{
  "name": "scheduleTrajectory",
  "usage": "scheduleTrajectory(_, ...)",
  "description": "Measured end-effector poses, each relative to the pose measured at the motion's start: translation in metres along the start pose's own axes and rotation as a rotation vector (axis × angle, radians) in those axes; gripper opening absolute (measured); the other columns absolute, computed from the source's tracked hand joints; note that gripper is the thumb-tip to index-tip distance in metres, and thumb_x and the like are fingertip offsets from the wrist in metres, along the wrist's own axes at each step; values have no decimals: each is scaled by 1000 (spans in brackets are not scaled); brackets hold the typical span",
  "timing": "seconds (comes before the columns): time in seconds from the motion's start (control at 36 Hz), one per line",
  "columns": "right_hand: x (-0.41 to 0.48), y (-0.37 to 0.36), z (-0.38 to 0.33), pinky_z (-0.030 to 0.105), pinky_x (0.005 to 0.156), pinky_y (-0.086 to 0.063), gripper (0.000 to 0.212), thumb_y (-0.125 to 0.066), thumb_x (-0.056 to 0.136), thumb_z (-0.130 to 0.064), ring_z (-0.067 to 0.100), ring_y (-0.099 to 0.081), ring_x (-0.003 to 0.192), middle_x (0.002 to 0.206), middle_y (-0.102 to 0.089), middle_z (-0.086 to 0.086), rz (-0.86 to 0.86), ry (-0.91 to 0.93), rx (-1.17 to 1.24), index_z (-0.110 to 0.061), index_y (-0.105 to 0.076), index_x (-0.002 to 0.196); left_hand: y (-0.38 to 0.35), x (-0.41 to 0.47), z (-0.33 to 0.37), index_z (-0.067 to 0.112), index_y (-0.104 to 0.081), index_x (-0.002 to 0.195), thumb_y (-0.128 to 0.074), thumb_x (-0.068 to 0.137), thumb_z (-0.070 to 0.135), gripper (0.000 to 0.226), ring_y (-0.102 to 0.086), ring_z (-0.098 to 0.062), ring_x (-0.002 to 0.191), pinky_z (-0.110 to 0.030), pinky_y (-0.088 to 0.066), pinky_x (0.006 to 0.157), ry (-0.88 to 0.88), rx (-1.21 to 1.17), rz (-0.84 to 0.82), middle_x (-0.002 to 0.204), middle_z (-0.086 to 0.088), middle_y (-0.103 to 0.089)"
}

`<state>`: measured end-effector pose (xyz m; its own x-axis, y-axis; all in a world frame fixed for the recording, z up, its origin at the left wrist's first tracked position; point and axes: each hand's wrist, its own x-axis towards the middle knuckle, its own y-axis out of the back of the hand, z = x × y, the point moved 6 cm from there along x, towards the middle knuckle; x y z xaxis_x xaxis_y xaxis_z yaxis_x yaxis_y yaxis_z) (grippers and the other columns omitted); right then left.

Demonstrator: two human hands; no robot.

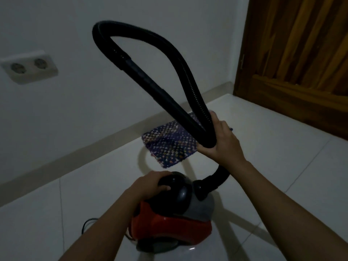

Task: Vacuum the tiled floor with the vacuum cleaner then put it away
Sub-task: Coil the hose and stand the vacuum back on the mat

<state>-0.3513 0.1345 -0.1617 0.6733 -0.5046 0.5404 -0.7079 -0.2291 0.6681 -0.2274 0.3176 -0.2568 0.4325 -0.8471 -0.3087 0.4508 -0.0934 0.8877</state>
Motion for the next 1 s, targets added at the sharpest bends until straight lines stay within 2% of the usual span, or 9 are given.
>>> scheduleTrajectory(0.14,54,1,-27,37,67,-51,101,-76,71,-38,31,-58,90,107,-51,13,72,-4,-45,-19,-18,152,38,22,-12,36,-43,135,-56,90,35,47,-51,-14,121,-29,-45,89,-71,-134,116,134,6,-55)
scheduleTrajectory(0.42,166,23,-86,52,77,-53,101,-73,75,-37,36,-56,101,118,-50,17,230,27,-92,-19,-12,153,146,58,-36,37,-53,127,-65,83,28,46,-56,-15,119,-37,-48,98,-140,-359,417,128,7,-62)
scheduleTrajectory(0.56,219,17,-106,43,81,-52,98,-73,77,-33,30,-56,102,121,-48,15,269,46,-13,-19,-12,153,191,76,-55,36,-58,123,-66,79,25,45,-60,-19,114,-38,-49,97,-135,-462,553,121,1,-67)
scheduleTrajectory(0.64,247,3,-103,35,79,-50,98,-74,77,-31,27,-55,101,121,-48,13,282,72,32,-19,-12,153,207,95,-68,29,-60,123,-65,82,18,43,-61,-17,113,-27,-47,95,-110,-499,574,120,0,-68)
scheduleTrajectory(0.75,279,-21,-88,43,81,-54,100,-72,76,-35,24,-56,99,120,-47,10,262,111,104,-26,-8,152,222,119,-80,25,-62,122,-63,85,12,40,-60,-10,106,-12,-38,77,-87,-502,604,113,5,-67)
scheduleTrajectory(0.83,303,-38,-71,40,82,-53,101,-73,76,-33,23,-55,100,121,-46,9,237,140,144,-26,-7,152,229,141,-91,21,-63,121,-65,84,8,39,-54,-2,99,5,-34,66,-51,-534,651,108,8,-65)
scheduleTrajectory(0.86,311,-43,-64,38,82,-52,101,-73,77,-32,22,-55,100,122,-46,8,234,151,157,-25,-7,152,230,148,-94,22,-63,122,-65,83,9,40,-56,-2,102,3,-37,72,-29,-541,655,112,8,-66)
scheduleTrajectory(0.92,330,-50,-50,33,81,-49,100,-74,77,-31,20,-54,101,123,-47,8,229,165,192,-23,-9,153,233,162,-100,28,-62,122,-68,82,15,43,-60,-7,109,-16,-47,88,9,-544,670,117,7,-68)
scheduleTrajectory(1.0,357,-58,-30,27,80,-43,99,-74,78,-29,12,-48,97,125,-47,8,215,178,258,-21,-10,153,238,185,-106,36,-64,118,-71,78,21,44,-65,-12,106,-33,-53,92,50,-545,704,111,4,-72)
